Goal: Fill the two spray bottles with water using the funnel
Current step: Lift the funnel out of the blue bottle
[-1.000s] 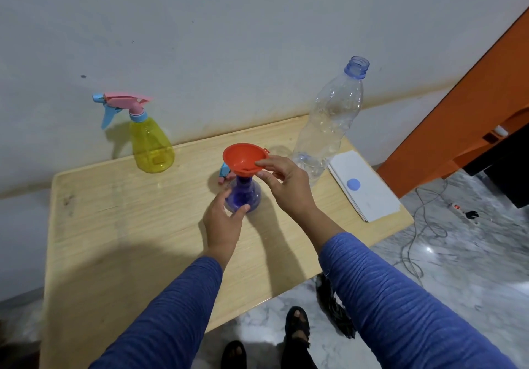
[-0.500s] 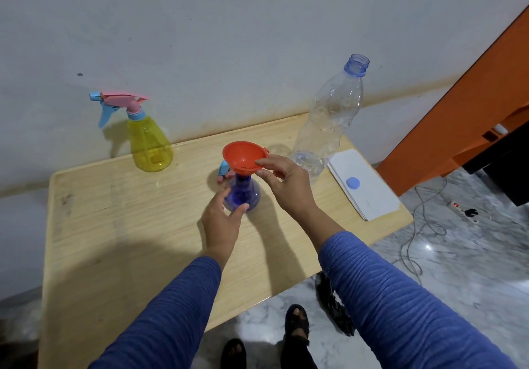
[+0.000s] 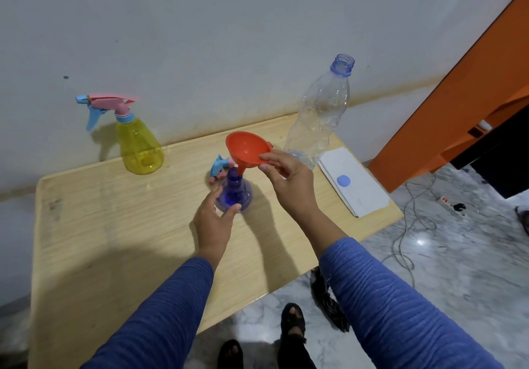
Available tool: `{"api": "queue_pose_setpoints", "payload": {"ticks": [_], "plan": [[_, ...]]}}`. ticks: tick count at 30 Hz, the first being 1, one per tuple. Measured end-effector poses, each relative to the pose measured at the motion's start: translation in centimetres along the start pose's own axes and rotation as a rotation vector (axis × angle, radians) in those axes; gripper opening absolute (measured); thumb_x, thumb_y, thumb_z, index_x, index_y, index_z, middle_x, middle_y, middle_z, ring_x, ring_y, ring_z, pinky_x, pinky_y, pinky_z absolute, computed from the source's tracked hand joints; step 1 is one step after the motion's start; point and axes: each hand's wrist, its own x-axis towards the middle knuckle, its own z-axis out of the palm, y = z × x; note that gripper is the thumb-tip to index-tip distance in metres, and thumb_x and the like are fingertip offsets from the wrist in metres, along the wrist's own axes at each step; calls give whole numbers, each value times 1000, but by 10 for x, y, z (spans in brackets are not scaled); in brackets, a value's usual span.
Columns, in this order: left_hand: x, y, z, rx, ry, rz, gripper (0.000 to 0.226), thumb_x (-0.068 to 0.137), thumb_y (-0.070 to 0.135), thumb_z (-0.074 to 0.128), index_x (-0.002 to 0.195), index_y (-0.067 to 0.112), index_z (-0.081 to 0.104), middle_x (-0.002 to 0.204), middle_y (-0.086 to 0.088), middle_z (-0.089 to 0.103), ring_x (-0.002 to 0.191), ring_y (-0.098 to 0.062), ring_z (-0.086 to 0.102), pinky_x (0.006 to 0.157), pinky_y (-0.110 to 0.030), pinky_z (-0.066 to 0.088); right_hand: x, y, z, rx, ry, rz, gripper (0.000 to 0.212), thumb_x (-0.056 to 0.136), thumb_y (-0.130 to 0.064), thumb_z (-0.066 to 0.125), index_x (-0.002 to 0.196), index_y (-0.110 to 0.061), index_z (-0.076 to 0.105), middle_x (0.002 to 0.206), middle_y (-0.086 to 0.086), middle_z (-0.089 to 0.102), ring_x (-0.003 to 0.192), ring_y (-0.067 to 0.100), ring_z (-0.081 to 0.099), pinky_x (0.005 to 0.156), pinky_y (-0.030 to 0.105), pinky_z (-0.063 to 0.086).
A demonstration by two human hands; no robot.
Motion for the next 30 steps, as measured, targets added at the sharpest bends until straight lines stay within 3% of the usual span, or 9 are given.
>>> {"api": "queue_pose_setpoints", "payload": {"ticks": [7,12,19,24,28,30], "plan": [[1,-2,1,-46,-6,-13,61,73,23,78,129,22,54,126,5,60,109,-8,54,93,-26,45,-44,34,-31,37,122,119,18,83,-15,70,99,-21,71,114,1,65,102,9,63,88,23,51],[0,-5,3,-52,-7,-40,61,74,27,78,129,24,53,127,5,59,110,-12,55,89,-23,43,-66,77,-46,-44,127,271,17,83,-15,69,99,-21,71,115,4,66,95,9,64,84,17,49],[-2,-3,2,-68,-14,-55,61,76,27,76,131,31,50,132,6,55,109,-14,54,93,-29,46,-61,104,-56,-122,112,384,17,86,-18,66,103,-21,70,115,4,67,99,14,63,94,34,51],[-2,-2,1,-76,-13,-39,61,76,26,76,132,29,50,133,6,55,113,-14,54,92,-23,44,-57,100,-62,-106,53,404,33,89,-20,63,122,-23,62,122,1,65,103,10,61,89,17,42],[-1,-4,2,-81,-19,-31,62,76,25,77,132,28,51,133,6,56,116,-15,55,94,-22,43,-58,96,-67,-90,25,437,46,89,-24,64,132,-28,52,127,2,60,110,14,60,92,19,40],[-1,-5,2,-81,-23,-46,63,76,25,77,132,29,50,133,6,55,116,-16,54,92,-22,43,-55,96,-68,-132,24,429,48,88,-27,65,133,-30,50,126,2,59,102,13,60,87,17,41]]}}
